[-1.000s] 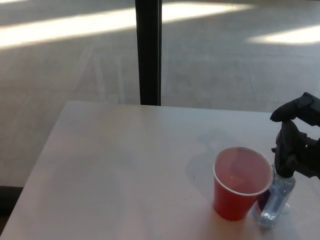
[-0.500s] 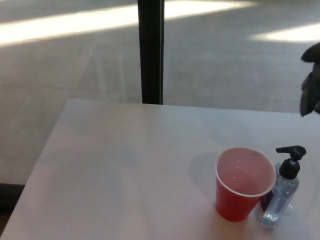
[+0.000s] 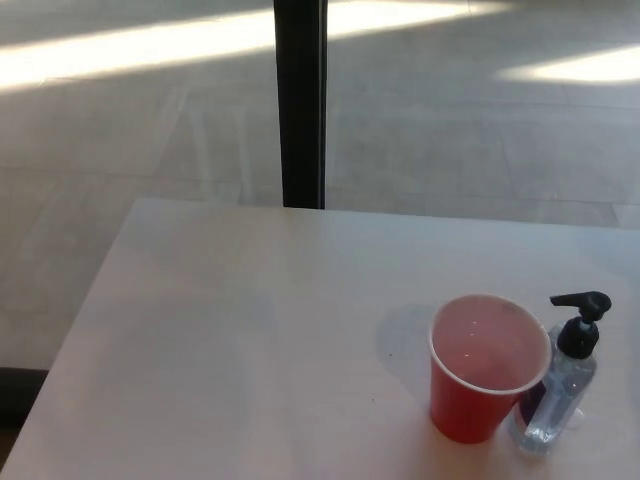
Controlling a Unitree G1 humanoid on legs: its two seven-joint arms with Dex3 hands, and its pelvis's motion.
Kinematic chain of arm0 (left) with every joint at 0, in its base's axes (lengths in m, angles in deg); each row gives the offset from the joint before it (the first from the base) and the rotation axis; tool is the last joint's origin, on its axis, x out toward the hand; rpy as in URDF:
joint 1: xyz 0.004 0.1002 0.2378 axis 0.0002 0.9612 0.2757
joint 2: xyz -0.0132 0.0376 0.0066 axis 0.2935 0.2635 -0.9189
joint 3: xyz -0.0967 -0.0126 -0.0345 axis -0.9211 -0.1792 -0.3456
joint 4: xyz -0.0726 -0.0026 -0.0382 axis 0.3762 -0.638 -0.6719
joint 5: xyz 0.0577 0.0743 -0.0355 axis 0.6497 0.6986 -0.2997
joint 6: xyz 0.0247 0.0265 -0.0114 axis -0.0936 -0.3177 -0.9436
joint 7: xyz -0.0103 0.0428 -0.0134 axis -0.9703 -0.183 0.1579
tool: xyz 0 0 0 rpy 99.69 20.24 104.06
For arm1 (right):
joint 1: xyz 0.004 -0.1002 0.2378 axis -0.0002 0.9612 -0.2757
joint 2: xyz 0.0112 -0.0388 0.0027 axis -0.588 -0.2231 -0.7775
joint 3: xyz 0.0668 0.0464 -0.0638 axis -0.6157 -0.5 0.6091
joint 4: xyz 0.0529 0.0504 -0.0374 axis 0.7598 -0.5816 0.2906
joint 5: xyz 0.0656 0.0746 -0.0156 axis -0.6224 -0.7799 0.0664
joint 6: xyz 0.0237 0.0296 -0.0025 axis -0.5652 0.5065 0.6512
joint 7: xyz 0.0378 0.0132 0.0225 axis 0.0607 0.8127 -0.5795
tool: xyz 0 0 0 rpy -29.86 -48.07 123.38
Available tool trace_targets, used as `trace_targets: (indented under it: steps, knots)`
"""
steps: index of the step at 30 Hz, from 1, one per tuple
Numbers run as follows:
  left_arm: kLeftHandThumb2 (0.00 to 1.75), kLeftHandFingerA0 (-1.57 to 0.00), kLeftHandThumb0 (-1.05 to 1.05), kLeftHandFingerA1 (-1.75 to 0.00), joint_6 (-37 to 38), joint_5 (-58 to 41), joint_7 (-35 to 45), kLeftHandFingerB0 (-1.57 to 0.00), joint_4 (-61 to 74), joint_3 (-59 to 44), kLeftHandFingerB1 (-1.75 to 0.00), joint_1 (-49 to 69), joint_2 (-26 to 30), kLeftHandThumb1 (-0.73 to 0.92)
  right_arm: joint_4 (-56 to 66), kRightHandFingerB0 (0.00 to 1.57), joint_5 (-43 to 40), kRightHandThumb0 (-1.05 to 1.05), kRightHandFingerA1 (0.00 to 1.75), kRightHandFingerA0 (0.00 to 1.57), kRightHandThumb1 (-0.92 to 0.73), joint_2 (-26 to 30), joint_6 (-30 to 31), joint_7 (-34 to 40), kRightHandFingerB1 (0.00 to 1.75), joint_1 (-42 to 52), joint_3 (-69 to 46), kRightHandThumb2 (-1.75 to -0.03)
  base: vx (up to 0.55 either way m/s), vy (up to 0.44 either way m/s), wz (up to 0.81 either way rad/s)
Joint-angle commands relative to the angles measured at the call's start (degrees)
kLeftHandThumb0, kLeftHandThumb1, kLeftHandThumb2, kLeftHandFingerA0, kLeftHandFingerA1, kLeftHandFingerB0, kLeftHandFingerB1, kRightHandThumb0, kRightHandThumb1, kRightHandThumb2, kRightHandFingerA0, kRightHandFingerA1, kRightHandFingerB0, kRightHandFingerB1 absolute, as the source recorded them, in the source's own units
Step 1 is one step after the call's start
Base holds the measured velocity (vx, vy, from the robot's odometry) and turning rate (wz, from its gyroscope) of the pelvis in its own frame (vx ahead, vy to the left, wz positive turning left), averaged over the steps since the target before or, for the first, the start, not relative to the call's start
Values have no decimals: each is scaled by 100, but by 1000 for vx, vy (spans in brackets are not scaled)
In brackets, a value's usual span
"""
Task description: The robot uses its right hand fist to press the hand soap kept in the middle of the table to get liquid hand soap out
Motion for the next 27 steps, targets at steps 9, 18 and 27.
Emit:
trace_targets:
  steps: [9, 18, 27]
  knots:
    - [111, -88, -34, -97, -21, -51, -42, -64, 10, -46, -83, -67, 159, 52, -3972, 76, 1063, -41, 154, 106, -71, -252, -2470, 1664, 68, 2091, -1538, -62, 0, 0, 0]
    - [110, -87, -35, -97, -61, -29, -65, -63, 47, -26, -82, -97, 158, 52, -4915, 52, 729, -43, 116, 84, -77, -695, -2420, 2377, 72, 2295, -1797, -63, 0, 0, 0]
    - [111, -88, -36, -96, -32, -41, -37, -63, 88, -44, -82, -25, 156, 52, -5379, 63, 639, -35, 109, 84, -69, -1206, -2402, 1761, 87, 2439, -1470, -60, 0, 0, 0]
